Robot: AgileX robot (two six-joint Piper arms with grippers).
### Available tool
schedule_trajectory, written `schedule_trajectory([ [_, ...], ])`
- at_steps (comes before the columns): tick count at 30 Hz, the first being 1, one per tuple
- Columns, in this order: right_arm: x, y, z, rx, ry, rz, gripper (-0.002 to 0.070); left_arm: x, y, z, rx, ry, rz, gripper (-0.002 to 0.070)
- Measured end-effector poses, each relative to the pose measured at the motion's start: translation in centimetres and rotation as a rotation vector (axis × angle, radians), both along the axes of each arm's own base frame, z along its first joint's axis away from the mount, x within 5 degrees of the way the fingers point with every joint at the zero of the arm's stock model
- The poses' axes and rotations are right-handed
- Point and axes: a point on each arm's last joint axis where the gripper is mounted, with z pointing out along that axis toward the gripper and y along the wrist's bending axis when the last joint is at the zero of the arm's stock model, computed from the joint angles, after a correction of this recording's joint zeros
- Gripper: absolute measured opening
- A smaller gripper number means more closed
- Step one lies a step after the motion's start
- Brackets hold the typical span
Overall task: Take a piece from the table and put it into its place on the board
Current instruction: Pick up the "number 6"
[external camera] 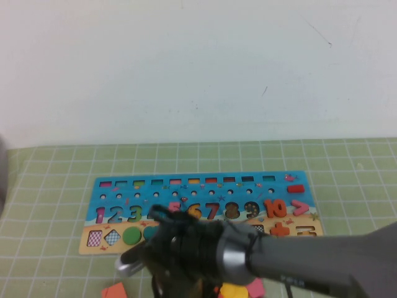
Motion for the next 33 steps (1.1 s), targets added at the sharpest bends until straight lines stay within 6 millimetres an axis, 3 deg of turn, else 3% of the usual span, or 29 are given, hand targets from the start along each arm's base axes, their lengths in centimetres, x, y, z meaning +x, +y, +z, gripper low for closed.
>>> schedule_trajectory([
  [6, 1.6, -1.0, 0.0, 0.006, 0.001, -0.053, 0.0425, 0.0, 0.0, 0.0, 0.0, 0.0, 0.0, -0.0001],
  [13, 0.6, 0.0, 0.1, 0.088, 0.079, -0.01, 0.0375, 0.0, 0.0, 0.0, 0.0, 0.0, 0.0, -0.0001],
  [19, 0.0, 1.1, 0.2, 0.148, 0.045, 0.03, 0.037, 0.0, 0.0, 0.0, 0.0, 0.0, 0.0, -0.0001],
  [33, 0.6, 0.5, -2.2, 0.052, 0.002, -0.022, 0.037, 0.0, 0.0, 0.0, 0.0, 0.0, 0.0, -0.0001],
])
